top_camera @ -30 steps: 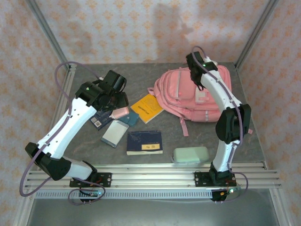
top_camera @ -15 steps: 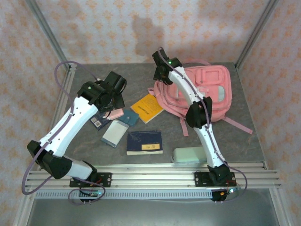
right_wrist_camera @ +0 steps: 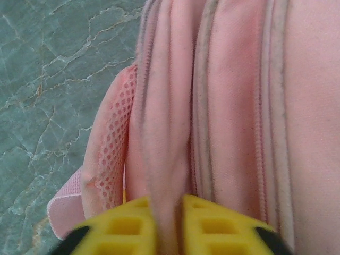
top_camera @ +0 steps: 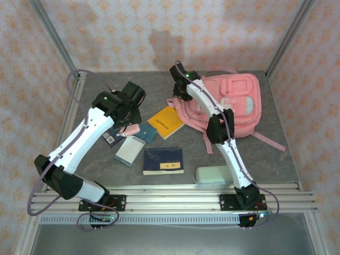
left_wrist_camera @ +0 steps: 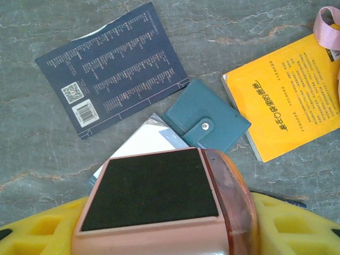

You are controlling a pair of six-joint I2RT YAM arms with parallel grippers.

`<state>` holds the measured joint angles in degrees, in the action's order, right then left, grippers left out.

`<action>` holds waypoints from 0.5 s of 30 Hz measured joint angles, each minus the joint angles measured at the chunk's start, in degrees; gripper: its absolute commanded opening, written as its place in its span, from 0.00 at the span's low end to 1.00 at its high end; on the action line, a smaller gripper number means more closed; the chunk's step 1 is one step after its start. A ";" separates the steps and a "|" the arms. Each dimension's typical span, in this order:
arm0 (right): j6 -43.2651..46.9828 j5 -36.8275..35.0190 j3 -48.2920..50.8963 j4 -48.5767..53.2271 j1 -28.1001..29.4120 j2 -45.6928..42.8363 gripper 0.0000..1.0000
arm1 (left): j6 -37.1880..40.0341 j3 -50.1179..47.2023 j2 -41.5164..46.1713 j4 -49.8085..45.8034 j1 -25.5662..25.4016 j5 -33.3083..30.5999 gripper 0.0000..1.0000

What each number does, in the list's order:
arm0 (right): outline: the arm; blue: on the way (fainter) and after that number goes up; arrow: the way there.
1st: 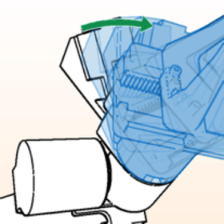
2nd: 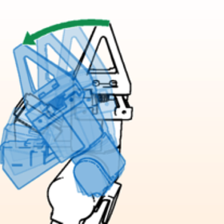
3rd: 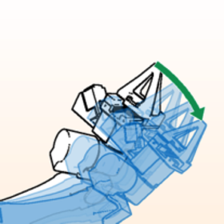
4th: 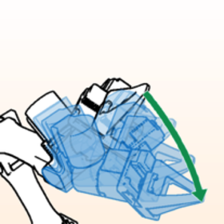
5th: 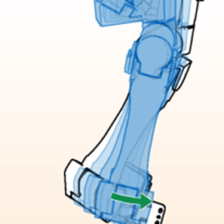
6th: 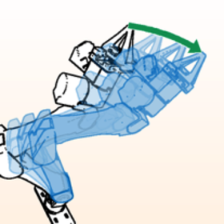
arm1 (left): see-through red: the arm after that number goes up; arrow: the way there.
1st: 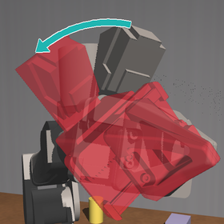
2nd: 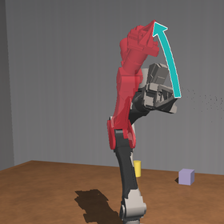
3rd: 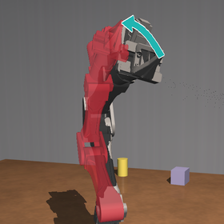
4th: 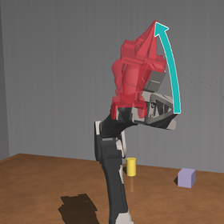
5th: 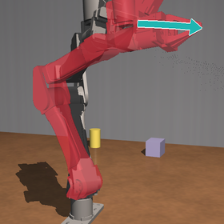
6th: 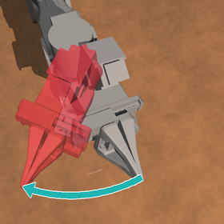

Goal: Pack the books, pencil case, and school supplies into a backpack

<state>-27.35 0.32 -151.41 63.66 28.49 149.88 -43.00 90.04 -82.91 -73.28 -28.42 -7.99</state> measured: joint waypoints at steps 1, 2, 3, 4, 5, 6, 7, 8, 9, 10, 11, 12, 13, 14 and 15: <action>0.13 -0.50 0.15 -0.09 0.15 -0.04 0.00 | -0.02 -0.02 0.00 -0.02 0.02 0.00 0.47; 0.50 -1.01 0.52 -0.28 0.28 -0.20 0.00 | -0.04 -0.04 0.00 0.00 0.07 -0.02 0.47; 1.05 -1.73 1.66 -0.79 0.37 -0.74 0.00 | -0.04 -0.04 0.00 -0.02 0.09 -0.02 0.47; 1.75 -2.56 3.43 -1.60 0.48 -1.77 0.00 | -0.07 -0.04 -0.04 -0.02 0.09 -0.02 0.47; 2.34 -3.21 5.31 -2.29 0.63 -2.99 0.00 | -0.07 -0.04 -0.11 -0.02 0.09 -0.02 0.47; 3.08 -3.76 7.45 -2.84 0.74 -4.50 0.00 | -0.09 -0.04 -0.17 -0.02 0.11 -0.02 0.47; 3.74 -4.15 9.51 -3.26 0.81 -6.14 0.00 | -0.20 0.00 -0.35 -0.04 0.09 -0.02 0.47; 4.37 -4.52 11.50 -3.45 0.92 -7.89 0.00 | -0.22 0.02 -0.50 -0.04 0.09 -0.02 0.47; 5.03 -4.85 13.31 -3.63 1.01 -9.68 0.00 | -0.26 0.09 -0.66 -0.04 0.09 -0.02 0.47; 5.68 -4.94 15.26 -3.74 1.11 -11.87 0.00 | -0.31 0.13 -0.85 -0.04 0.09 0.00 0.46; 6.19 -4.96 16.65 -3.87 1.18 -13.62 0.00 | -0.44 0.17 -0.94 -0.04 0.09 0.00 0.46; 6.67 -4.87 18.12 -4.02 1.22 -15.80 0.00 | -0.44 0.24 -0.98 -0.07 0.09 0.00 0.46; 7.06 -4.50 19.26 -4.13 1.22 -17.84 0.00 | -0.46 0.26 -0.98 -0.04 0.09 0.00 0.46; 7.34 -3.96 19.93 -4.13 1.20 -19.54 0.00 | -0.46 0.35 -0.98 -0.09 0.09 0.00 0.46; 7.63 -3.26 20.35 -4.00 1.14 -21.18 0.00 | -0.46 0.52 -1.01 -0.09 0.09 0.02 0.46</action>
<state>-19.73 -2.94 -131.07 59.66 29.63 128.70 -43.46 90.56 -83.92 -73.36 -28.34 -7.97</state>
